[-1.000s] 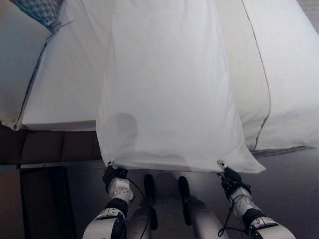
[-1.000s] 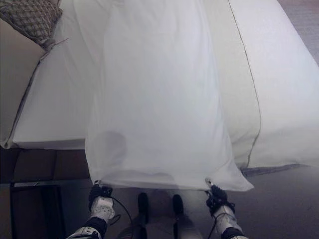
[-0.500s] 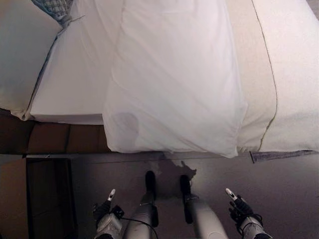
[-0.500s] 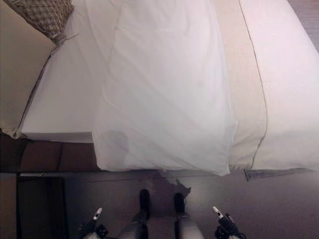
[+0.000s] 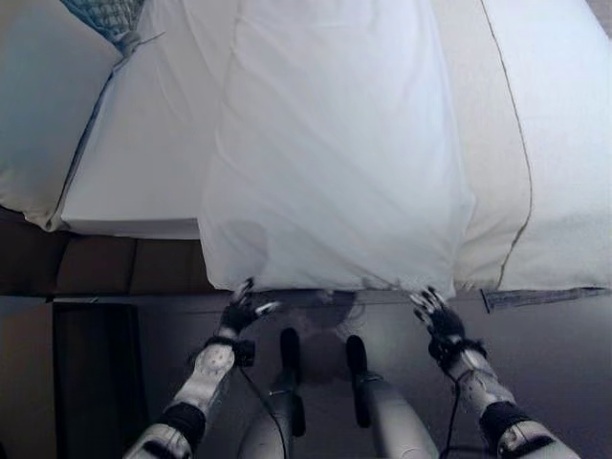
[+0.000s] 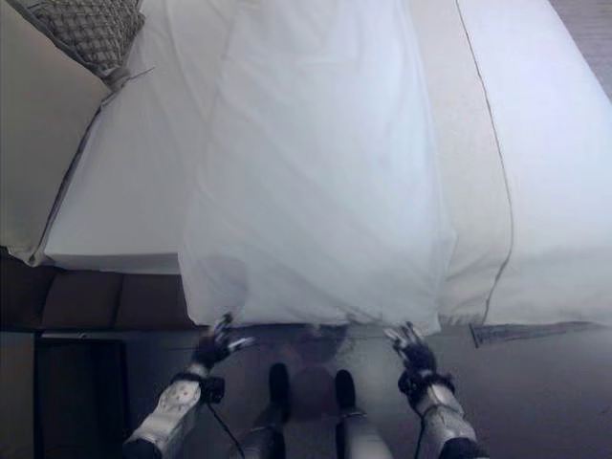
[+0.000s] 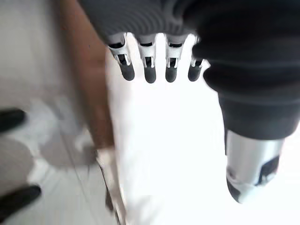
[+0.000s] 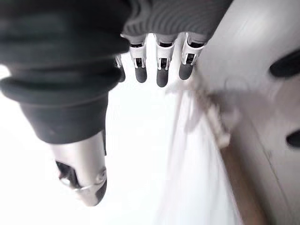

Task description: Make the bed

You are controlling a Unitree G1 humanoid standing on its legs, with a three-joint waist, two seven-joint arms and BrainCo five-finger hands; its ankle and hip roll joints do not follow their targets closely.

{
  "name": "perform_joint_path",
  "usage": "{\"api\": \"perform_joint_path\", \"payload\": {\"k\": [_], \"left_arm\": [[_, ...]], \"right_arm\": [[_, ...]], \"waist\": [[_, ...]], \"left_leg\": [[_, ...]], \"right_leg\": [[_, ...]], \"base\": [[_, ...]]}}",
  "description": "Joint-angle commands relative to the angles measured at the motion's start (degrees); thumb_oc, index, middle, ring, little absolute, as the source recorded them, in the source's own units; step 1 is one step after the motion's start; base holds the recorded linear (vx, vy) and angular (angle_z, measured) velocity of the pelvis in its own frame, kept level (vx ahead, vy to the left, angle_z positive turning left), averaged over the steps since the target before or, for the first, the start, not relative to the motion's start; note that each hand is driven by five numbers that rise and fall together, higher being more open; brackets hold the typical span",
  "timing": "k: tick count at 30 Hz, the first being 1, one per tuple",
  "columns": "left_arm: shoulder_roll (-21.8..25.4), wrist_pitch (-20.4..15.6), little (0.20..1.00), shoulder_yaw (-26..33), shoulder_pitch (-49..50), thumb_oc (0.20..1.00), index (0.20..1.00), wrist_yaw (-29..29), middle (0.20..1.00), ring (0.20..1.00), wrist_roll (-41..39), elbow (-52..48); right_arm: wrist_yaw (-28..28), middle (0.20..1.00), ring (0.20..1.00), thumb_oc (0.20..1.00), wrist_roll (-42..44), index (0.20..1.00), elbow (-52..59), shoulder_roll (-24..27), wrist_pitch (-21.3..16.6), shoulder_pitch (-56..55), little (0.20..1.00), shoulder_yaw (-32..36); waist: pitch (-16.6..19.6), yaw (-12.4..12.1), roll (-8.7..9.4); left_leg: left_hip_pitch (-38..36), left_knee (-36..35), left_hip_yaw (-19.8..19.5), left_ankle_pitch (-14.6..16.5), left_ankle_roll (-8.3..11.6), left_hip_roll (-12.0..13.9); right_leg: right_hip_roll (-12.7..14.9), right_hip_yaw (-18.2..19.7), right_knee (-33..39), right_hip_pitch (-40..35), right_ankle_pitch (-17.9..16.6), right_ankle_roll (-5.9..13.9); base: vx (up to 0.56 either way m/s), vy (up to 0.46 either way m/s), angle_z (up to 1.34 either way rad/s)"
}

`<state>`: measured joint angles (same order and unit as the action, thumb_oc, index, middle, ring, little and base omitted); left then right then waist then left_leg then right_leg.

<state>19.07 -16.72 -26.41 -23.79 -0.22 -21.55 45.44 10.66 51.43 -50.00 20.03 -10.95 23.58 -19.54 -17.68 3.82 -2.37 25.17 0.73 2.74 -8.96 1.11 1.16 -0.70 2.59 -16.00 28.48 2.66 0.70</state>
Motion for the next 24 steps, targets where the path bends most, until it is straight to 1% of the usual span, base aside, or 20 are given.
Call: {"api": "perform_joint_path", "payload": {"k": [1,2,3,4,5,6,8,11,12,14,15,16,17,18,20,21,22,23,24], "left_arm": [[-0.21,-0.49,1.000,-1.34,-4.80,1.000,1.000,-5.51,1.000,1.000,-2.82,1.43],[-0.89,0.03,1.000,-2.16,-7.16,1.000,1.000,-5.92,1.000,1.000,-4.41,1.35],[-1.86,0.43,1.000,-4.37,-11.98,1.000,1.000,-5.67,1.000,1.000,-3.22,2.21],[-1.87,0.42,1.000,-4.37,-12.02,1.000,1.000,-5.67,1.000,1.000,-3.21,2.23],[-2.64,0.35,1.000,-5.31,-16.46,1.000,1.000,-4.80,1.000,1.000,-3.18,3.68],[-2.65,0.34,1.000,-5.30,-16.50,1.000,1.000,-4.81,1.000,1.000,-3.18,3.70],[-2.56,-0.10,1.000,-6.57,-20.71,1.000,1.000,-3.67,1.000,1.000,-1.47,4.62],[-2.04,-0.53,1.000,-6.61,-26.01,1.000,1.000,-1.13,1.000,1.000,-0.55,6.01],[-1.86,-0.54,1.000,-6.85,-28.10,1.000,1.000,0.11,1.000,1.000,0.14,7.44],[-0.82,-0.45,1.000,-7.28,-31.51,1.000,1.000,2.56,1.000,1.000,1.82,8.98],[-0.82,-0.46,1.000,-7.28,-31.57,1.000,1.000,2.56,1.000,1.000,1.82,9.01],[-0.07,-0.57,1.000,-8.00,-34.73,1.000,1.000,4.21,1.000,1.000,2.67,11.00],[0.70,-0.50,1.000,-8.45,-35.93,1.000,1.000,4.87,1.000,1.000,3.65,12.06],[1.97,-0.46,1.000,-8.43,-39.34,1.000,1.000,7.72,1.000,1.000,3.82,14.42],[2.50,-0.55,1.000,-8.14,-40.24,1.000,1.000,8.21,1.000,1.000,3.63,15.21],[3.02,-0.51,1.000,-8.25,-42.11,1.000,1.000,9.86,1.000,1.000,4.06,16.82],[3.96,-0.66,1.000,-8.73,-42.83,1.000,1.000,10.62,1.000,1.000,4.97,17.37],[3.91,-0.75,1.000,-8.64,-44.00,1.000,1.000,12.47,1.000,1.000,5.37,18.00],[3.91,-0.75,1.000,-8.64,-44.00,1.000,1.000,12.47,1.000,1.000,5.37,18.00]], "right_arm": [[5.30,1.000,1.000,1.000,1.93,1.000,2.35,-0.19,1.64,1.72,1.000,-2.11],[5.83,1.000,1.000,1.000,2.66,1.000,1.97,-0.37,2.08,3.66,1.000,-3.24],[7.29,1.000,1.000,1.000,4.16,1.000,1.06,-1.19,3.43,7.45,1.000,-4.93],[7.31,1.000,1.000,1.000,4.17,1.000,1.03,-1.19,3.43,7.50,1.000,-4.93],[8.00,1.000,1.000,1.000,4.46,1.000,0.86,-1.78,4.15,11.71,1.000,-6.76],[8.00,1.000,1.000,1.000,4.46,1.000,0.84,-1.77,4.16,11.74,1.000,-6.76],[8.30,1.000,1.000,1.000,3.54,1.000,0.73,-1.52,4.34,16.00,1.000,-8.50],[7.58,1.000,1.000,1.000,1.17,1.000,0.15,-1.13,4.25,22.64,1.000,-10.61],[6.69,1.000,1.000,1.000,-0.67,1.000,-0.72,-1.17,4.32,25.23,1.000,-11.99],[4.67,1.000,1.000,1.000,-1.66,1.000,-3.10,-1.88,3.68,29.53,1.000,-12.11],[4.69,1.000,1.000,1.000,-1.66,1.000,-3.16,-1.89,3.68,29.60,1.000,-12.10],[3.03,1.000,1.000,1.000,-1.08,1.000,-6.18,-2.64,3.66,33.76,1.000,-12.02],[2.03,1.000,1.000,1.000,-1.48,1.000,-7.55,-2.39,3.64,35.62,1.000,-12.35],[-1.59,1.000,1.000,1.000,-2.89,1.000,-11.14,-3.12,2.10,40.34,1.000,-12.21],[-2.25,1.000,1.000,1.000,-2.81,1.000,-12.18,-3.19,2.02,41.91,1.000,-12.01],[-3.57,1.000,1.000,1.000,-3.06,1.000,-14.03,-3.00,1.68,43.60,1.000,-12.06],[-3.83,1.000,1.000,1.000,-3.48,1.000,-14.36,-2.34,0.91,44.79,1.000,-11.95],[-4.85,1.000,1.000,1.000,-2.80,1.000,-15.09,-2.13,0.59,45.34,1.000,-11.50],[-4.85,1.000,1.000,1.000,-2.80,1.000,-15.10,-2.13,0.59,45.34,1.000,-11.50]], "waist": [[-1.10,0.49,2.47],[-1.64,0.45,2.32],[-2.69,0.51,2.16],[-2.68,0.52,2.14],[-3.92,0.68,2.21],[-3.87,0.69,2.19],[-4.48,0.71,2.10],[-4.79,0.76,2.03],[-4.96,0.82,2.11],[-4.98,0.82,2.26],[-4.85,0.82,2.24],[-5.04,0.79,2.43],[-5.09,0.80,2.43],[-5.65,0.78,2.61],[-5.35,0.83,2.62],[-5.46,0.80,2.73],[-5.42,0.72,2.72],[-5.44,0.67,2.75],[-5.41,0.67,2.73]], "left_leg": [[1.40,4.95,-0.62,4.41,2.70,-0.56],[2.44,5.71,-0.73,4.44,2.70,-0.59],[4.18,7.14,-0.83,4.58,2.66,-0.74],[4.26,7.21,-0.84,4.60,2.67,-0.73],[7.04,10.11,-0.77,4.98,2.80,-0.84],[7.19,10.23,-0.78,5.02,2.81,-0.84],[10.16,12.63,-0.66,5.53,2.88,-0.85],[15.31,16.98,-0.66,6.46,3.17,-0.51],[17.25,19.40,-0.46,6.94,3.43,-0.30],[20.48,23.42,-0.52,8.53,3.26,0.07],[20.83,23.70,-0.53,8.65,3.26,0.09],[23.74,27.47,-0.55,9.81,3.46,0.73],[24.59,28.50,-0.52,10.30,3.46,0.88],[27.01,31.95,-0.45,11.63,3.53,1.24],[28.20,32.74,-0.42,11.81,3.55,1.29],[29.24,34.17,-0.45,11.83,3.82,1.36],[29.97,34.93,-0.53,12.21,3.69,1.34],[31.13,36.43,-0.79,12.61,3.71,1.15],[31.19,36.47,-0.80,12.62,3.71,1.16]], "right_leg": [[3.85,2.03,8.92,-0.94,-6.54,6.74],[3.76,1.94,8.33,0.02,-6.50,6.68],[3.50,1.78,6.91,1.87,-6.25,6.52],[3.50,1.77,6.86,1.94,-6.23,6.52],[3.20,1.87,3.77,4.92,-5.77,6.26],[3.19,1.86,3.68,5.05,-5.74,6.26],[3.15,1.61,0.70,8.44,-5.10,6.07],[3.30,1.04,-3.73,13.56,-4.25,5.88],[3.38,0.69,-5.87,15.48,-3.68,5.69],[3.45,0.58,-9.83,19.01,-2.62,5.48],[3.44,0.58,-10.06,19.33,-2.53,5.48],[3.51,0.20,-13.79,22.16,-1.39,5.23],[3.57,0.01,-15.02,23.04,-1.00,5.12],[3.76,0.05,-18.14,25.54,-0.01,5.03],[3.78,-0.01,-18.99,26.85,0.35,4.96],[3.83,-0.33,-19.98,27.49,0.63,4.88],[3.91,-0.57,-20.53,28.22,1.01,4.74],[3.72,-0.65,-21.86,29.20,1.52,4.59],[3.72,-0.66,-21.89,29.25,1.53,4.59]], "base": [[-0.11,-0.016,0.02],[-0.15,-0.025,0.02],[-0.11,-0.025,0.01],[-0.16,-0.031,0.03],[-0.09,-0.014,0.03],[-0.12,-0.016,0.04],[-0.08,-0.013,0.07],[-0.10,-0.027,0.09],[-0.07,-0.026,0.06],[-0.05,-0.005,0.05],[-0.05,0.005,0.08],[-0.03,0.009,0.11],[-0.05,0.014,0.09],[-0.02,0.013,0.04],[-0.01,0.008,-0.09],[0.00,0.004,-0.09],[0.00,0.000,0.00],[0.00,0.000,0.00],[0.00,0.000,0.00]]}}
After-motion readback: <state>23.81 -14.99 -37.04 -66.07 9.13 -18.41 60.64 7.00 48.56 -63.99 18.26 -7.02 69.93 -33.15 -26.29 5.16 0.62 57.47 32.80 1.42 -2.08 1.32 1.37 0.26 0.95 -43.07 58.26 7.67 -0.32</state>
